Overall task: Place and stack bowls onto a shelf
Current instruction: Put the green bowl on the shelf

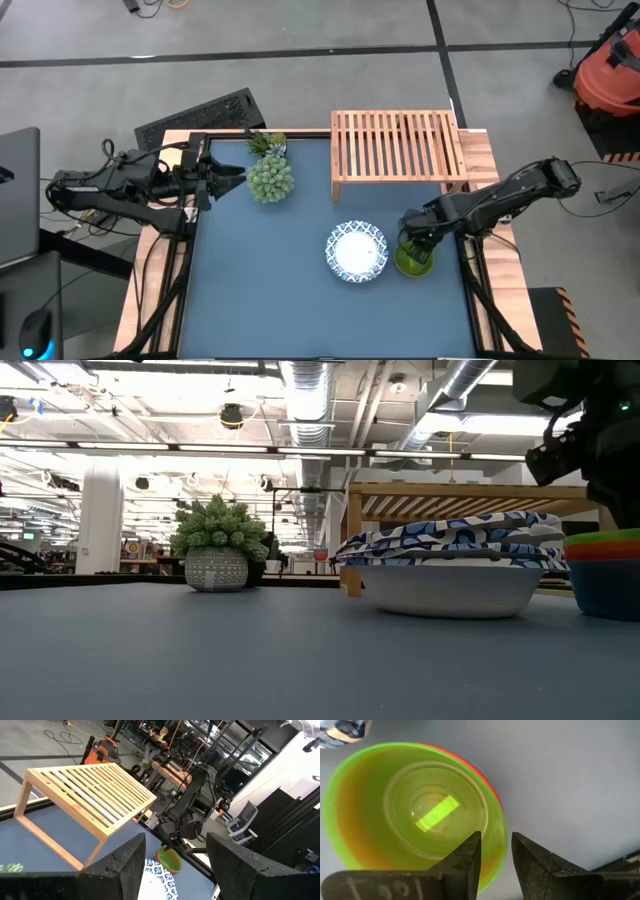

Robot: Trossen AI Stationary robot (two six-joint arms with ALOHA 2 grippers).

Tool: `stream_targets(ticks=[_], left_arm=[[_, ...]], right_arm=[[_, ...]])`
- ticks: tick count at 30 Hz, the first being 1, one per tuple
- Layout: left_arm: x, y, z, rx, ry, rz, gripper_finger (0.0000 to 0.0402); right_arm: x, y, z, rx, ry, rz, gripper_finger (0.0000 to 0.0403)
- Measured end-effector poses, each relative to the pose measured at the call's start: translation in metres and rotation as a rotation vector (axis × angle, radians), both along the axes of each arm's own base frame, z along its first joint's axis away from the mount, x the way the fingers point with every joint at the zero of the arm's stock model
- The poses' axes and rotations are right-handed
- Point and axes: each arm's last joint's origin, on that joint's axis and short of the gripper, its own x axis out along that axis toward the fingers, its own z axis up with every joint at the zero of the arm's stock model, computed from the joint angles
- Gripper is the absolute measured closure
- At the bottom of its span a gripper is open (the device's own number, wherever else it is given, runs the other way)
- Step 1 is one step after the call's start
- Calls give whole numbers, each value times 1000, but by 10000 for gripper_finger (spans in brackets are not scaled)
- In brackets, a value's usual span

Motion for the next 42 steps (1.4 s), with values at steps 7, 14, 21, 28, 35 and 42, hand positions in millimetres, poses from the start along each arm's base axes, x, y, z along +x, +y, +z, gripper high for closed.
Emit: stream_targets(ticks=[7, 14, 21, 28, 35, 42], left_arm=[[0, 0, 0, 0, 0, 0, 205], [0, 0, 0, -7, -1, 0, 205], [0, 0, 0, -7, -1, 4, 205], [0, 0, 0, -7, -2, 7, 205], [0, 0, 0, -7, -2, 8, 205], [0, 0, 0, -7, -2, 8, 205]], right_arm=[[-2, -1, 1, -9, 3, 4, 268], [-2, -2, -1, -51, 21, 3, 317], [-6, -3, -1, -68, 63, -11, 386], [-6, -3, -1, -63, 63, -14, 360], [-6, -2, -1, -60, 66, -16, 347], [-6, -2, -1, -56, 67, -13, 350]])
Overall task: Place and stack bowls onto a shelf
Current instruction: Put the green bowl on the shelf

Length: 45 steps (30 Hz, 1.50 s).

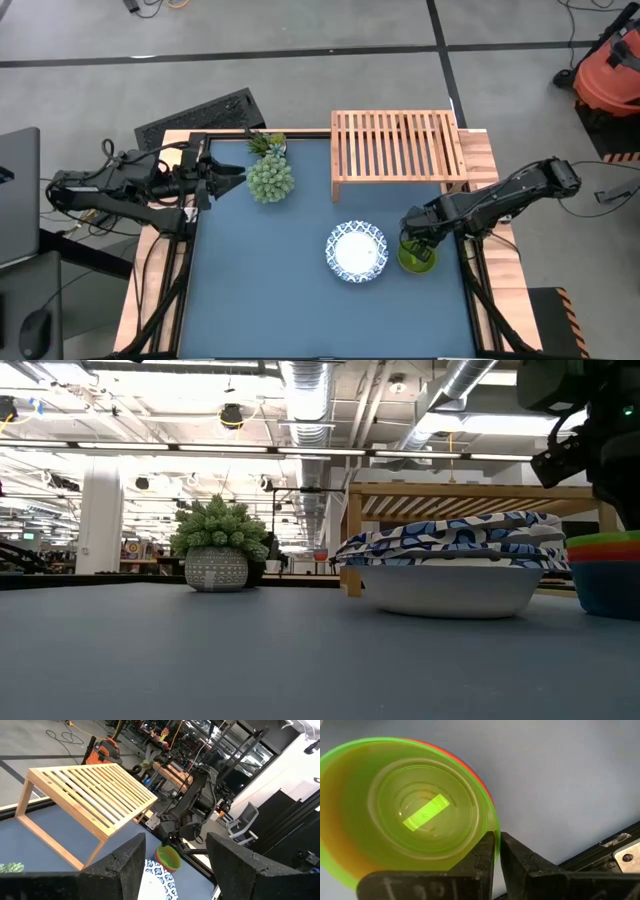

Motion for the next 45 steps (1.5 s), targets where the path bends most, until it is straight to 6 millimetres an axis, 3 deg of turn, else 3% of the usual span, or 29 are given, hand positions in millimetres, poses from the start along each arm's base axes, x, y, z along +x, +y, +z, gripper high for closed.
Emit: stream_targets(ticks=[7, 14, 24, 40, 45], left_arm=[[0, 0, 0, 0, 0, 1, 205], [0, 1, 0, 1, 0, 19, 205], [0, 1, 0, 1, 1, 20, 205], [0, 1, 0, -9, -2, 19, 205], [0, 1, 0, -10, -2, 19, 205]], right_arm=[[0, 0, 0, 0, 0, 0, 351], [0, 0, 2, -3, 1, 0, 386], [10, 1, 33, -39, -66, 33, 386], [5, 4, 41, 71, -78, 22, 386], [1, 3, 55, 90, -126, 17, 386]])
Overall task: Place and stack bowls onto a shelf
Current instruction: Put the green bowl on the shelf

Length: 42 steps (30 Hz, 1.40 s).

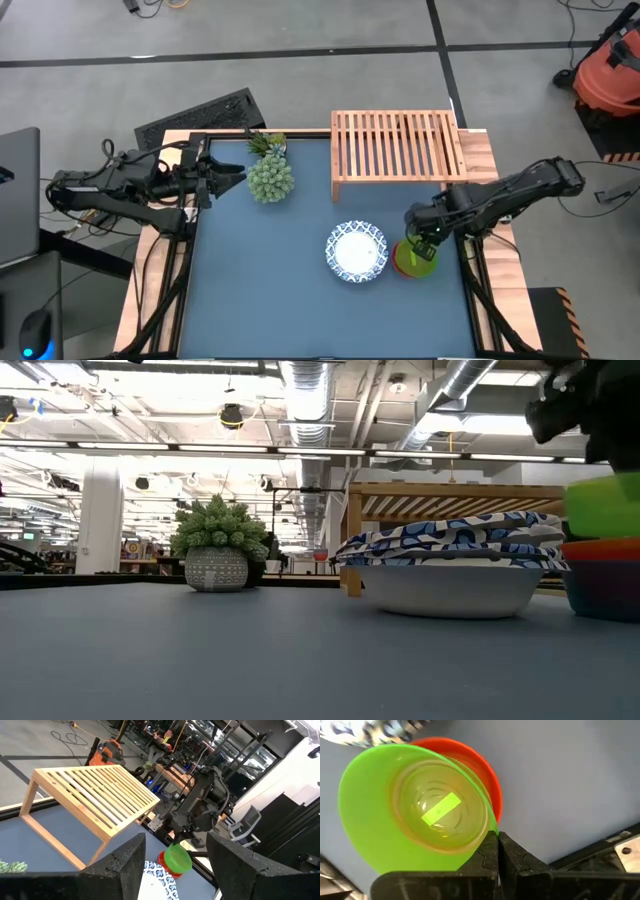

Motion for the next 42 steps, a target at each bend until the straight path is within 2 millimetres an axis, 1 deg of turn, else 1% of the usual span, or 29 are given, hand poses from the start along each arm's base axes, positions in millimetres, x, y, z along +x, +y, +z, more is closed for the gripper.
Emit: stream_targets(ticks=[3, 7, 14, 16, 19, 24, 31, 33, 38, 40, 42], left_arm=[[0, 0, 0, 0, 2, 6, 205], [0, 0, 0, 1, 5, 8, 205], [0, 1, -1, -6, 4, 23, 205], [0, 1, -1, -6, 4, 35, 205], [-1, 1, -1, -5, 4, 51, 205], [0, 1, -1, -12, 2, 52, 205], [-1, 1, -1, -41, -7, 53, 205], [-1, 1, -1, -46, -8, 53, 205], [-1, 1, -1, -48, -9, 53, 205], [-1, 1, -1, -48, -9, 53, 205], [-1, 1, -1, -48, -9, 53, 205]], right_arm=[[-2, -1, 23, 10, -69, -6, 386], [-8, -10, 59, -9, -135, -56, 386], [-24, -41, 122, -147, -231, -342, 386], [-26, -52, 136, -191, -283, -449, 386], [-31, -70, 151, -236, -334, -533, 386], [-41, -101, 164, -304, -337, -653, 386], [-53, -152, 169, -286, -296, -755, 386], [-56, -167, 167, -284, -269, -786, 386], [-62, -205, 153, -243, -188, -858, 386], [-64, -216, 149, -219, -172, -894, 386], [-67, -219, 148, -214, -170, -923, 386]])
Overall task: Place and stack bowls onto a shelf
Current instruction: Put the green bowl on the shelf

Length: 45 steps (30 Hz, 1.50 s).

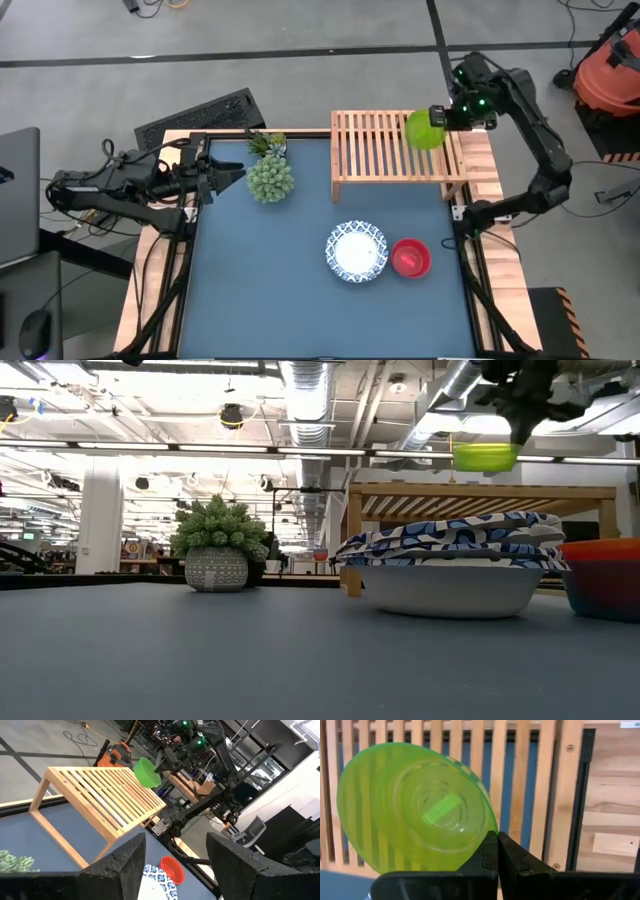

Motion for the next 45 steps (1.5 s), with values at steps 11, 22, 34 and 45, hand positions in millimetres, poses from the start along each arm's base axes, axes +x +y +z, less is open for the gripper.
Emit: stream_targets(ticks=[11, 22, 34, 45], left_arm=[[0, 0, 0, 2, 1, 1, 205], [0, 0, 0, -22, -8, 1, 205], [0, 0, 0, -22, -8, 7, 205], [0, 0, 0, -5, -2, 6, 205]], right_arm=[[1, -7, -4, 16, 26, -203, 386], [9, -22, -25, 97, 72, -319, 386], [9, -25, -58, 179, 189, -326, 358], [3, -17, -50, 121, 207, -305, 325]])
